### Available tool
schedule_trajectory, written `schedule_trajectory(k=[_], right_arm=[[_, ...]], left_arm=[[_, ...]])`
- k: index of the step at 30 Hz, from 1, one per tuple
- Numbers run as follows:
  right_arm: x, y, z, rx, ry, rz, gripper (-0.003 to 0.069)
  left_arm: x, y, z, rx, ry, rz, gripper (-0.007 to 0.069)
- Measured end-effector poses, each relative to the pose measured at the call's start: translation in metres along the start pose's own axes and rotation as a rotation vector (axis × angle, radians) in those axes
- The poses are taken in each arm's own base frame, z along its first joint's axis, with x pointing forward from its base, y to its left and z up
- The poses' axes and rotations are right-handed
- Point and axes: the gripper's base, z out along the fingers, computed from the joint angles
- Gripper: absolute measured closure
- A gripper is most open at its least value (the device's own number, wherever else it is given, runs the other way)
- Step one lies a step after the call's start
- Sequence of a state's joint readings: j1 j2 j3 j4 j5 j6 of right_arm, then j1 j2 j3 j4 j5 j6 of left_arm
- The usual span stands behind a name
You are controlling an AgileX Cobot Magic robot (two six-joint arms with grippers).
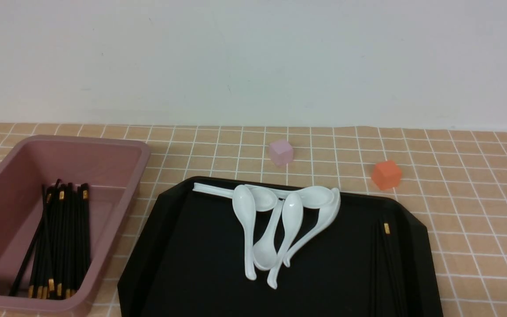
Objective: On brown tablecloth take chopsticks from black tray and put them in box.
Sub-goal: 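Move the gripper over the chopsticks on the black tray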
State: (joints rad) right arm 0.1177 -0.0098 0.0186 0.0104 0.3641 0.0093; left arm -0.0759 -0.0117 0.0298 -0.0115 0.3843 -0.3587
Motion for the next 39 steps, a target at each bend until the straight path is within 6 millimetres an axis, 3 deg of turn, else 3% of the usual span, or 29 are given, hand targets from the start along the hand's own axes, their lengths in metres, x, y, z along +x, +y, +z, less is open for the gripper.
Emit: schedule_trajectory(k=[20,21,26,29,32,36,39], right_arm=[[0.000,0.001,0.000,-0.009,-0.001,0.034,0.0517],[0.000,0.001,0.000,-0.016,-0.003,0.063,0.0516],[-0.003,0.014,-0.001,-0.163,0.013,0.657,0.0511],[-0.005,0.019,-0.002,-0.228,0.030,0.891,0.0505],[-0.006,0.021,-0.002,-0.253,0.036,0.967,0.0501],[-0.006,0.025,-0.004,-0.280,0.087,0.933,0.0499],[-0.026,0.030,-0.016,-0.327,0.103,0.827,0.0522]], left_arm=[[0.000,0.000,0.000,0.000,0.000,0.000,0.0386],[0.000,0.000,0.000,0.000,0.000,0.000,0.0386],[0.000,0.000,0.000,0.000,0.000,0.000,0.0386],[0.000,0.000,0.000,0.000,0.000,0.000,0.0386],[0.000,0.000,0.000,0.000,0.000,0.000,0.0386],[0.000,0.000,0.000,0.000,0.000,0.000,0.0386],[0.000,0.000,0.000,0.000,0.000,0.000,0.0386]])
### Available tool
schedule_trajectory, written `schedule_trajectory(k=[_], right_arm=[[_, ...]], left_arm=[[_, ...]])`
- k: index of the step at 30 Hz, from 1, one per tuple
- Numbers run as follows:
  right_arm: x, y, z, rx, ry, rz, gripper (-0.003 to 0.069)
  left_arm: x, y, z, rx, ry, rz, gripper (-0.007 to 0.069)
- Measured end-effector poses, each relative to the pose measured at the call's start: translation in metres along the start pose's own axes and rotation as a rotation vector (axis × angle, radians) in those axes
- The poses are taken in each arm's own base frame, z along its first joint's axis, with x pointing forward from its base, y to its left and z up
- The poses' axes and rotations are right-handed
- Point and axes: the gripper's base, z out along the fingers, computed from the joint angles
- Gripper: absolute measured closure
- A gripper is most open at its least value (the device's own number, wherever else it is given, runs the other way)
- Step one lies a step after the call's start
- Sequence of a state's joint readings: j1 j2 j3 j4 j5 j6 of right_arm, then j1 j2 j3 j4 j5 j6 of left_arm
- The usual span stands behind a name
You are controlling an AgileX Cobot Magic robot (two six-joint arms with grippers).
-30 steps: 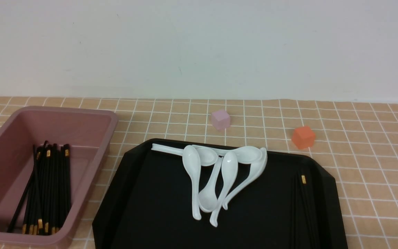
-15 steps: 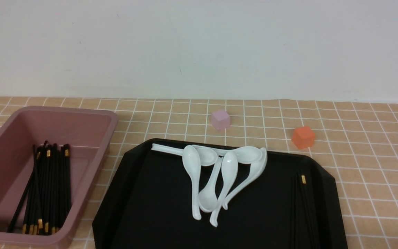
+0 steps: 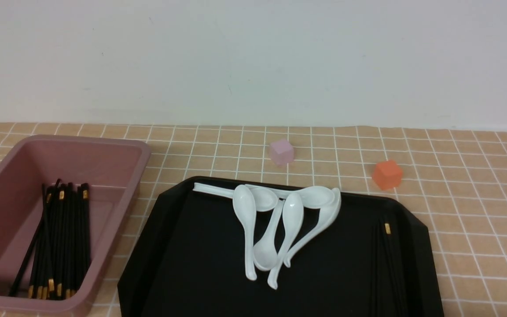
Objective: On brown tablecloth take chopsticks from black tray and put them in box.
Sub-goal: 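Move the gripper over the chopsticks on the black tray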
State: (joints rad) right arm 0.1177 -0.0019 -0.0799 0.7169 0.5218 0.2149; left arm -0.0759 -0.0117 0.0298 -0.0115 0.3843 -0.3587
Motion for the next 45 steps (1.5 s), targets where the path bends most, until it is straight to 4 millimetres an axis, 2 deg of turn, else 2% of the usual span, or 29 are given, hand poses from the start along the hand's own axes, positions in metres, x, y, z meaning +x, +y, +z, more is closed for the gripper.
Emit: schedule_trajectory(k=[1,3,7,8,12,15,16,18,20,21,27,31,32,37,38,43,45], right_arm=[[-0.004,0.006,-0.003,-0.001,0.004,-0.027,0.0532],[-0.026,0.036,-0.010,0.060,0.066,-0.153,0.0598],[-0.048,0.055,-0.002,0.233,0.270,-0.245,0.0662],[-0.056,0.059,0.009,0.319,0.405,-0.264,0.0666],[-0.063,0.058,0.041,0.364,0.653,-0.274,0.0652],[-0.060,0.053,0.069,0.318,0.779,-0.227,0.0601],[-0.060,0.052,0.072,0.320,0.790,-0.219,0.0592],[-0.057,0.043,0.091,0.335,0.848,-0.169,0.0543],[-0.056,0.039,0.098,0.351,0.860,-0.170,0.0533],[-0.051,0.034,0.110,0.383,0.878,-0.172,0.0523],[-0.033,0.043,0.150,0.440,0.896,-0.263,0.0495],[-0.027,0.053,0.176,0.491,0.862,-0.297,0.0423],[-0.024,0.054,0.188,0.534,0.856,-0.299,0.0370],[-0.021,0.049,0.214,0.637,0.865,-0.312,0.0276],[-0.018,0.045,0.225,0.677,0.879,-0.296,0.0254],[-0.003,0.026,0.248,0.741,0.892,-0.238,0.0244],[0.000,0.022,0.250,0.751,0.890,-0.228,0.0244]], left_arm=[[0.000,0.000,0.000,0.000,0.000,0.000,0.0386],[0.000,0.000,0.000,0.000,0.000,0.000,0.0386],[0.000,0.000,0.000,0.000,0.000,0.000,0.0386],[0.000,0.000,0.000,0.000,0.000,0.000,0.0386],[0.000,0.000,0.000,0.000,0.000,0.000,0.0386],[0.000,0.000,0.000,0.000,0.000,0.000,0.0386],[0.000,0.000,0.000,0.000,0.000,0.000,0.0386],[0.000,0.000,0.000,0.000,0.000,0.000,0.0386],[0.000,0.000,0.000,0.000,0.000,0.000,0.0386],[0.000,0.000,0.000,0.000,0.000,0.000,0.0386],[0.000,0.000,0.000,0.000,0.000,0.000,0.0386],[0.000,0.000,0.000,0.000,0.000,0.000,0.0386],[0.000,0.000,0.000,0.000,0.000,0.000,0.0386],[0.000,0.000,0.000,0.000,0.000,0.000,0.0386],[0.000,0.000,0.000,0.000,0.000,0.000,0.0386],[0.000,0.000,0.000,0.000,0.000,0.000,0.0386],[0.000,0.000,0.000,0.000,0.000,0.000,0.0386]])
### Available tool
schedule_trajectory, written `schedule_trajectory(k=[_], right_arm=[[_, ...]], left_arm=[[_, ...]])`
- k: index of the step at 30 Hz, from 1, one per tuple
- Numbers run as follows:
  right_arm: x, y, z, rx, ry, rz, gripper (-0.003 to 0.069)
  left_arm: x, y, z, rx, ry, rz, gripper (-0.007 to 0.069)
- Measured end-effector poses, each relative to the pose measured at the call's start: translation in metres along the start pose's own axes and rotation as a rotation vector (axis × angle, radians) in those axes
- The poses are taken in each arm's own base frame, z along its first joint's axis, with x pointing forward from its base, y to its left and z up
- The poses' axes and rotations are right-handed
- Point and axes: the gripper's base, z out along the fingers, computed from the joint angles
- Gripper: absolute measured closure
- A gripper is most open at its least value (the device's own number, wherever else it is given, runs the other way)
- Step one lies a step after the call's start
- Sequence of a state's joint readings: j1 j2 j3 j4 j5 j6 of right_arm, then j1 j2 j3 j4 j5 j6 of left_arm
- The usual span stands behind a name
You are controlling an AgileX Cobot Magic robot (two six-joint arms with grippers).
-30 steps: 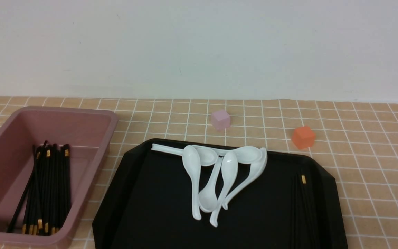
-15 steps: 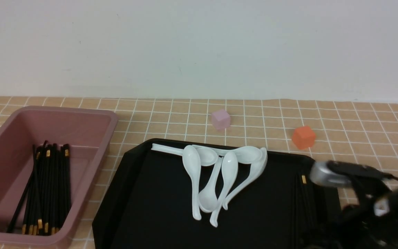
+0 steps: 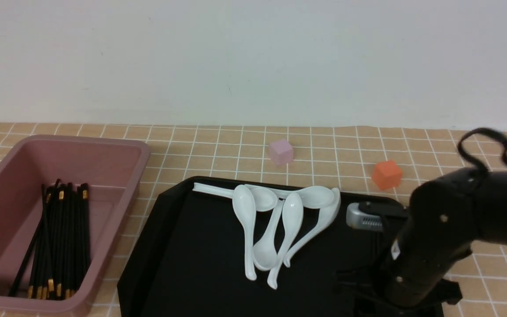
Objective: On brown tablecloth take chopsticks from black tray and put them in box.
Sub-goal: 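Move the gripper over the chopsticks on the black tray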
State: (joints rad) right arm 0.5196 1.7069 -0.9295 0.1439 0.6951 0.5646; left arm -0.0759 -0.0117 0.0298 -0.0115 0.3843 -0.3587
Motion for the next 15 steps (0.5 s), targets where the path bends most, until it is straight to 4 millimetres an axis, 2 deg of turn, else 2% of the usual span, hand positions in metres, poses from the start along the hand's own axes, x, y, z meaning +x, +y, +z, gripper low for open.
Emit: schedule_trajectory(k=[3,10,13,15], right_arm=[[-0.003,-0.001,0.019,0.037,0.024,0.027,0.0244],[-0.006,0.000,0.026,0.059,0.044,0.054,0.0254],[-0.006,0.000,0.026,0.068,0.054,0.056,0.0298],[-0.006,-0.001,0.027,0.075,0.058,0.052,0.0352]], left_arm=[[0.000,0.000,0.000,0.000,0.000,0.000,0.0386],[0.000,0.000,0.000,0.000,0.000,0.000,0.0386],[0.000,0.000,0.000,0.000,0.000,0.000,0.0386],[0.000,0.000,0.000,0.000,0.000,0.000,0.0386]])
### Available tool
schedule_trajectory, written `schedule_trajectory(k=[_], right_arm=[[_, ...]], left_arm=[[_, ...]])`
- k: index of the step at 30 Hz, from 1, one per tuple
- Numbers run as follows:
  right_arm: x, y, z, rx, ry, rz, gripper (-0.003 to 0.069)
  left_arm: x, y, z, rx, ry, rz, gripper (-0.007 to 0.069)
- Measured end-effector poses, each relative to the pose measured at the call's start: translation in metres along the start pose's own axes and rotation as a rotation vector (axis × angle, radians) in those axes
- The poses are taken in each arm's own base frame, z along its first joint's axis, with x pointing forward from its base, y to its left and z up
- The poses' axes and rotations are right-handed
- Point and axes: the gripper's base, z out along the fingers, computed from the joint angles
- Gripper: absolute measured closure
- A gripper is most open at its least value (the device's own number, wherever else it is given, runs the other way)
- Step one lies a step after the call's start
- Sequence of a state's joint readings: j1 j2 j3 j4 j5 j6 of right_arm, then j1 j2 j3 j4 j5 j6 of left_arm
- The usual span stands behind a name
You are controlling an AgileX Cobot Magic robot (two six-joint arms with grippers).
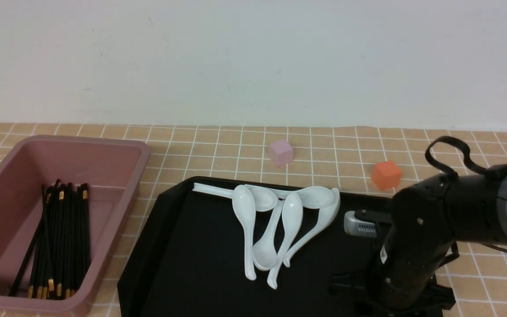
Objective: On brown tablecloth take chopsticks from black tray and put them in box.
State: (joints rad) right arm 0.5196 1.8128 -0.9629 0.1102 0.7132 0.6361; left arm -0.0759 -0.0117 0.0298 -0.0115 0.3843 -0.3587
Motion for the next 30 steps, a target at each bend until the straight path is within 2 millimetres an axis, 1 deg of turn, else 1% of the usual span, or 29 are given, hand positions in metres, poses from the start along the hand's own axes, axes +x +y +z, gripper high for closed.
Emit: schedule_trajectory(k=[3,4,6,10,15,16,17,19,20,21,23,24,25,26,28,30], right_arm=[[0.000,-0.001,0.001,0.011,0.000,-0.009,0.0440],[0.000,-0.001,0.000,0.011,-0.001,-0.010,0.0480],[-0.001,-0.001,0.000,0.011,-0.003,-0.012,0.0524],[-0.001,0.000,-0.001,0.007,-0.007,-0.011,0.0524],[0.000,0.001,-0.009,-0.024,-0.029,-0.004,0.0524],[0.001,0.001,-0.014,-0.036,-0.031,0.001,0.0524],[0.002,0.001,-0.021,-0.046,-0.038,0.001,0.0524],[0.003,0.003,-0.043,-0.080,-0.073,-0.006,0.0524],[0.004,0.003,-0.046,-0.084,-0.077,-0.006,0.0524],[0.005,0.004,-0.065,-0.116,-0.108,-0.010,0.0524],[0.007,0.007,-0.094,-0.190,-0.159,-0.003,0.0524],[0.008,0.012,-0.114,-0.258,-0.197,-0.002,0.0524],[0.008,0.013,-0.117,-0.265,-0.205,-0.007,0.0524],[0.011,0.023,-0.139,-0.362,-0.264,-0.035,0.0524],[0.013,0.041,-0.164,-0.485,-0.337,-0.081,0.0524],[0.016,0.067,-0.188,-0.617,-0.415,-0.165,0.0524]], left_arm=[[0.000,0.000,0.000,0.000,0.000,0.000,0.0386],[0.000,0.000,0.000,0.000,0.000,0.000,0.0386],[0.000,0.000,0.000,0.000,0.000,0.000,0.0386],[0.000,0.000,0.000,0.000,0.000,0.000,0.0386],[0.000,0.000,0.000,0.000,0.000,0.000,0.0386],[0.000,0.000,0.000,0.000,0.000,0.000,0.0386],[0.000,0.000,0.000,0.000,0.000,0.000,0.0386],[0.000,0.000,0.000,0.000,0.000,0.000,0.0386],[0.000,0.000,0.000,0.000,0.000,0.000,0.0386],[0.000,0.000,0.000,0.000,0.000,0.000,0.0386],[0.000,0.000,0.000,0.000,0.000,0.000,0.0386],[0.000,0.000,0.000,0.000,0.000,0.000,0.0386],[0.000,0.000,0.000,0.000,0.000,0.000,0.0386],[0.000,0.000,0.000,0.000,0.000,0.000,0.0386],[0.000,0.000,0.000,0.000,0.000,0.000,0.0386],[0.000,0.000,0.000,0.000,0.000,0.000,0.0386]])
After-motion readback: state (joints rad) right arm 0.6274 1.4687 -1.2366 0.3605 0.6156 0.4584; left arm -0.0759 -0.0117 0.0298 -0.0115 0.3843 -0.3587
